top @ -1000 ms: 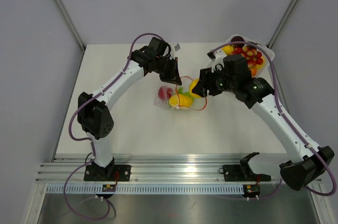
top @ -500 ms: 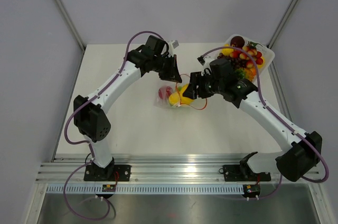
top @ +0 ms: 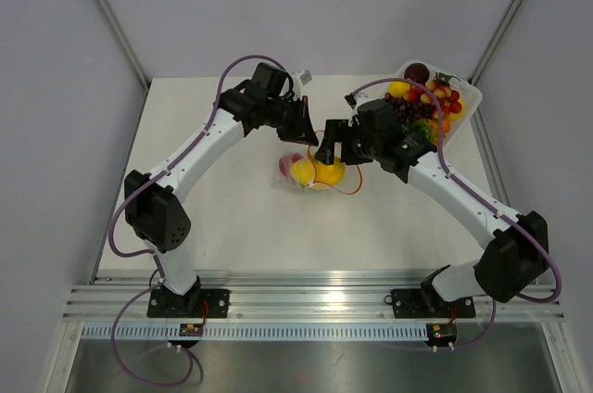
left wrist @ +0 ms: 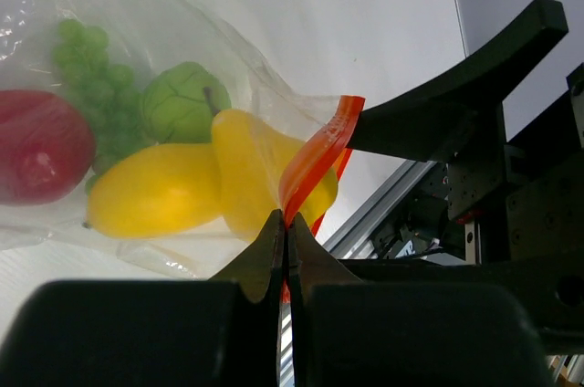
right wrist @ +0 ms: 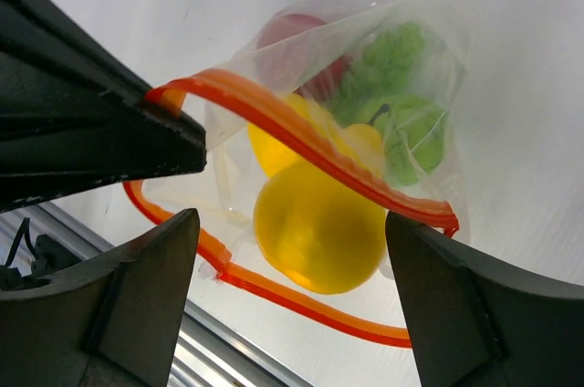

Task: Place the food in the zip-top bag and seal the zipper
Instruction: Place the fake fruit in the zipper food storage bag, then adjust the zipper food storage bag at the center of the board.

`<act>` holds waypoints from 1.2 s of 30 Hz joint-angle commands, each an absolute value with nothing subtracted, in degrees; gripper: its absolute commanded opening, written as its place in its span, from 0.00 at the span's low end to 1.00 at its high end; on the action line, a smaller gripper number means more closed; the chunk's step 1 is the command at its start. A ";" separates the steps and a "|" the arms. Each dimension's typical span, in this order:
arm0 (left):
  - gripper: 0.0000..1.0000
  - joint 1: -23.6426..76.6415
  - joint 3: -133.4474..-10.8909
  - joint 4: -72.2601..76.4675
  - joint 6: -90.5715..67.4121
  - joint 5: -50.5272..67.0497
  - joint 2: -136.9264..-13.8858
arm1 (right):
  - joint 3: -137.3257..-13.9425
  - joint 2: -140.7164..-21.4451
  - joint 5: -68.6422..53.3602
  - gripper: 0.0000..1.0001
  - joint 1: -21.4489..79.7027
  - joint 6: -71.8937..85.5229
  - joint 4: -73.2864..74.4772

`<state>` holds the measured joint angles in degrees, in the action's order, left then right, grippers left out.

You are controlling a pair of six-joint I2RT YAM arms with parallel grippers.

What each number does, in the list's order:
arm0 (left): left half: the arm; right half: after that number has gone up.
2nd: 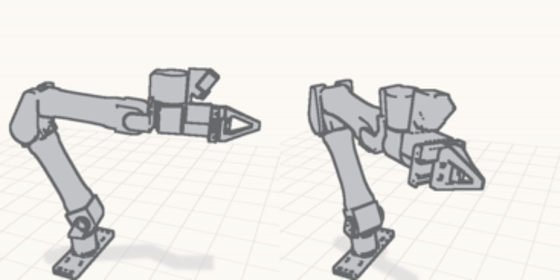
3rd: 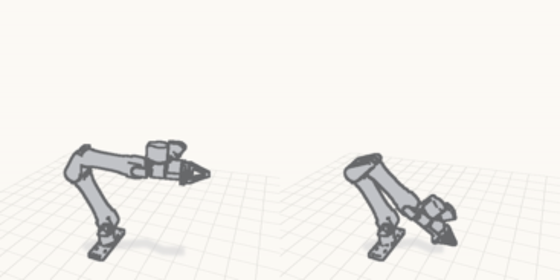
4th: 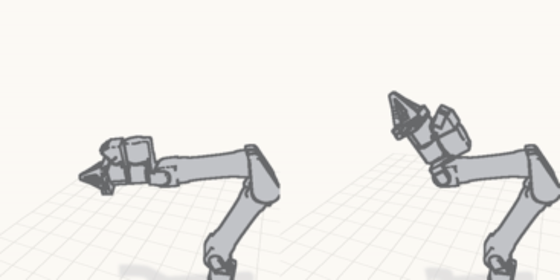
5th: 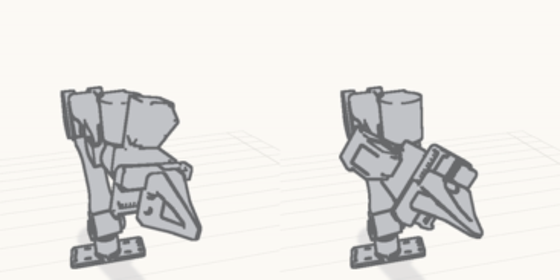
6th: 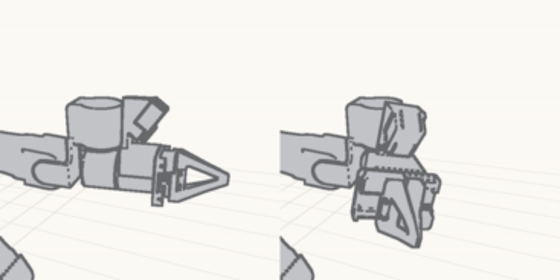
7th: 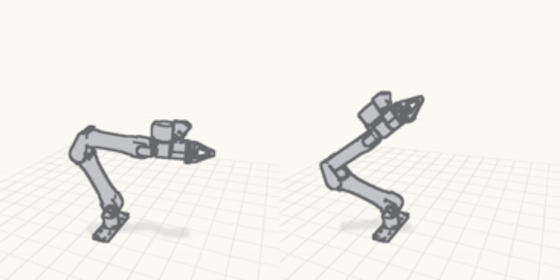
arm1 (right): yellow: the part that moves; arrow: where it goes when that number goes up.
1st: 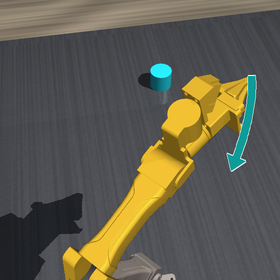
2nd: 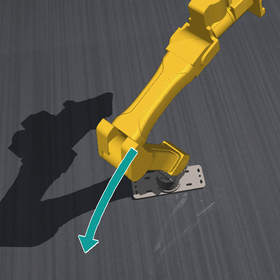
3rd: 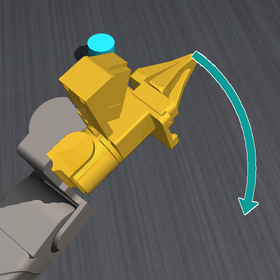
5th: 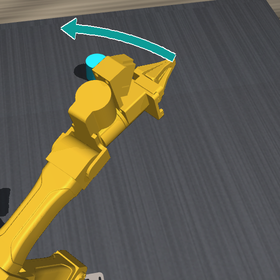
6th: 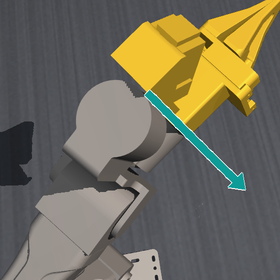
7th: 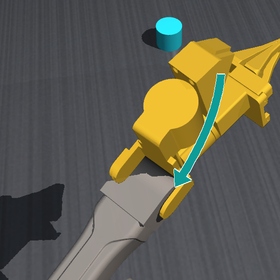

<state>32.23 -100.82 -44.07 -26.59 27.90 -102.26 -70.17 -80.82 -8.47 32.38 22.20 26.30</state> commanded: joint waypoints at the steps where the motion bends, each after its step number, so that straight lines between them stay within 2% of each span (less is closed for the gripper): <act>1: 0.00 31.90 -100.81 -41.48 -26.81 30.76 -98.44 | -71.72 -80.51 -5.45 0.90 32.96 23.91 22.41; 8: 0.00 31.90 -100.64 -41.40 -26.54 30.59 -99.05 | -71.28 -78.67 -4.57 0.90 32.96 23.38 23.47; 13: 0.00 31.90 -100.81 -40.69 -26.89 31.20 -99.58 | -70.75 -76.03 -4.22 0.85 33.05 23.12 24.69; 16: 0.00 31.90 -101.25 -41.04 -26.72 31.11 -99.76 | -70.14 -73.75 -2.38 0.79 33.05 23.03 25.84; 22: 0.00 31.82 -101.25 -41.22 -26.81 31.03 -100.02 | -62.76 -65.93 8.25 0.62 32.96 26.01 23.55; 26: 0.00 31.82 -101.25 -41.04 -26.63 31.29 -100.11 | -60.65 -66.09 12.56 0.63 32.96 27.15 27.06; 30: 0.00 31.82 -101.25 -41.31 -26.37 31.11 -99.85 | -55.48 -64.96 11.34 0.63 32.87 30.05 25.59; 36: 0.00 31.82 -101.69 -41.83 -26.28 30.94 -99.58 | -50.81 -63.90 11.87 0.50 32.34 32.87 23.56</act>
<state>32.23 -100.66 -43.70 -26.57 28.95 -101.62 -51.62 -65.60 9.65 32.53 30.44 26.33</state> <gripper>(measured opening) 0.005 0.521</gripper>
